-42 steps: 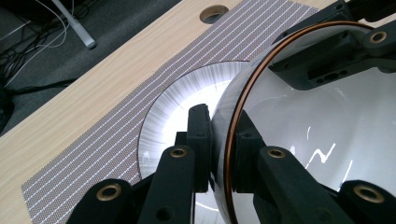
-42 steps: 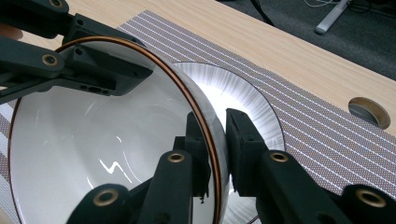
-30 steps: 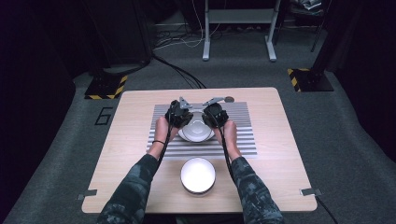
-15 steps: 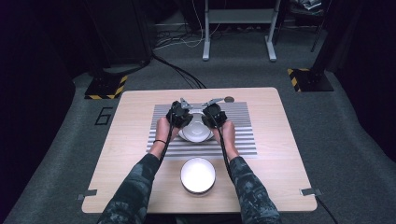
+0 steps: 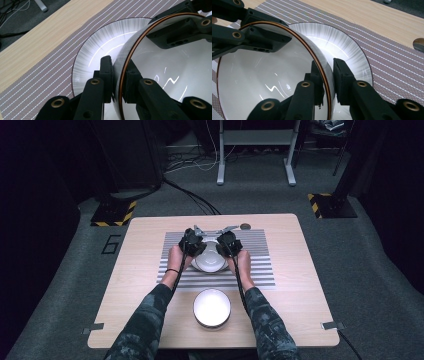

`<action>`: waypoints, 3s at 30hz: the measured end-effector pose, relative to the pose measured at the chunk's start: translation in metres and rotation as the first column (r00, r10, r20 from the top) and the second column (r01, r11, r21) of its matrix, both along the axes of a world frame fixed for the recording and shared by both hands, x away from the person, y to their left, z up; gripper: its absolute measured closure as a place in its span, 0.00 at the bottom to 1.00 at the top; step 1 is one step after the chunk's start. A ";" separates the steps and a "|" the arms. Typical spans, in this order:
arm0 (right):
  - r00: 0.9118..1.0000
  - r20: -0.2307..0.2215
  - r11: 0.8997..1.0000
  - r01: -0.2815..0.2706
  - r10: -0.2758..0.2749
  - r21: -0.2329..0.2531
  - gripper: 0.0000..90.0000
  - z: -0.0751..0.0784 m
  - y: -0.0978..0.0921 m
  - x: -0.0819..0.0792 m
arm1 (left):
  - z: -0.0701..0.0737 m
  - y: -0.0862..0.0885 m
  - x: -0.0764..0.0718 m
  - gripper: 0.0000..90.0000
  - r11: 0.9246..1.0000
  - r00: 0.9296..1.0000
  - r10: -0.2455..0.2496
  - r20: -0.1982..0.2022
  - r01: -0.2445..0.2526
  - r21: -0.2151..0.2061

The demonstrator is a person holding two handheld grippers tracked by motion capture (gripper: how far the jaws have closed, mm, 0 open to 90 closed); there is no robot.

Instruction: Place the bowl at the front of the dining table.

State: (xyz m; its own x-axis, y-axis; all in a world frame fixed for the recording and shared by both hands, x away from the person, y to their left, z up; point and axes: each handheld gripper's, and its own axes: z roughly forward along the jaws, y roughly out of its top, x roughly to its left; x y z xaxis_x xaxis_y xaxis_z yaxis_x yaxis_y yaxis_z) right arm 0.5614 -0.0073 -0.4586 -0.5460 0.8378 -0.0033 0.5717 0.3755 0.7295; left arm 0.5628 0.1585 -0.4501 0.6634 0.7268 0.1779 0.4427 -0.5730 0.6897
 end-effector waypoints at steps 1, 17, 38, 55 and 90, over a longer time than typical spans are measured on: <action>1.000 0.000 1.000 0.000 0.000 0.000 0.88 0.000 0.000 0.000 | 0.000 0.000 0.000 0.90 1.000 1.000 0.000 0.000 0.000 0.000; 1.000 0.008 1.000 0.016 -0.016 0.016 0.89 -0.003 -0.001 0.002 | -0.004 -0.002 0.002 0.88 1.000 0.999 0.029 0.022 -0.029 -0.004; 0.998 -0.002 0.998 0.058 -0.058 0.035 0.91 -0.008 -0.002 0.004 | -0.012 0.004 0.005 0.89 0.994 0.993 0.109 -0.035 -0.110 -0.030; 0.995 -0.066 0.994 0.078 -0.074 0.070 0.91 -0.009 -0.005 0.013 | -0.011 0.007 0.011 0.90 0.989 0.984 0.141 -0.108 -0.146 -0.038; 0.972 -0.228 0.992 0.075 -0.049 0.106 0.92 -0.019 -0.012 0.032 | -0.016 0.010 0.022 0.89 0.983 0.961 0.163 -0.222 -0.178 -0.051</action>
State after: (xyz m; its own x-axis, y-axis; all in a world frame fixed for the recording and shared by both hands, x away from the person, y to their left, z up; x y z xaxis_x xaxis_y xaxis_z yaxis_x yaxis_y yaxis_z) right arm 0.5936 -0.0188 -0.4775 -0.4691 0.8578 0.2099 0.7453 0.2570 0.6152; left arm 0.5849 0.1686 -0.4659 0.5459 0.8378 -0.0110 0.6723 -0.4302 0.6024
